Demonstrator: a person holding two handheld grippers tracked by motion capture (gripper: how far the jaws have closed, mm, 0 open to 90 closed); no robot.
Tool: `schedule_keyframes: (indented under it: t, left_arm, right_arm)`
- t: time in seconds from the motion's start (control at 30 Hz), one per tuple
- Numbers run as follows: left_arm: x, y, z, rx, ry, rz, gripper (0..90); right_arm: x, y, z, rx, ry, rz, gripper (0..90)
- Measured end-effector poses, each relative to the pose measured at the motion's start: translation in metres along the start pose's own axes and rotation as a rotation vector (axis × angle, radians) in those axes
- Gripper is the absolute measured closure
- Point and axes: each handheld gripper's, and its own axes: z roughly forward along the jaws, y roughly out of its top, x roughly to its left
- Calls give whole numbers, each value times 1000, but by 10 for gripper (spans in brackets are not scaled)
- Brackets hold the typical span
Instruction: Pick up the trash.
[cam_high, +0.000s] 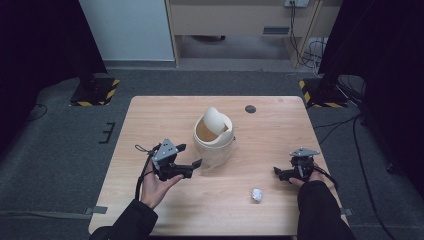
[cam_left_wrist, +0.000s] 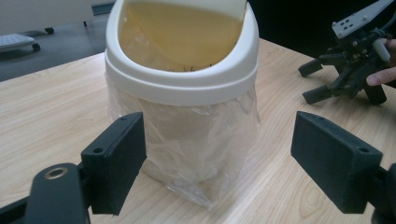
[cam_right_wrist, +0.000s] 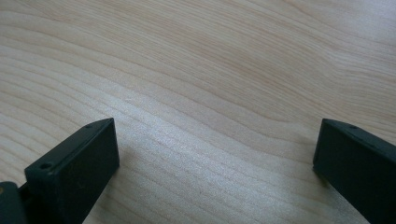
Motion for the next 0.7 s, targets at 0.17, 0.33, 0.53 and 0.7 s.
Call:
schedule_keyframes:
  t: [0.17,0.33,0.53,0.7]
  left_arm:
    - [-7,-8,4,30,-15,16,176]
    - [-13,-13,8,49,-32,27,177]
    - [-20,-18,15,70,-62,33,181]
    - [-26,-21,21,83,-82,40,190]
  right_arm:
    - [0,0,0,0,0,-1,5]
    - [0,0,0,0,1,-1,5]
    - [0,0,0,0,2,-1,5]
    - [0,0,0,0,2,-1,5]
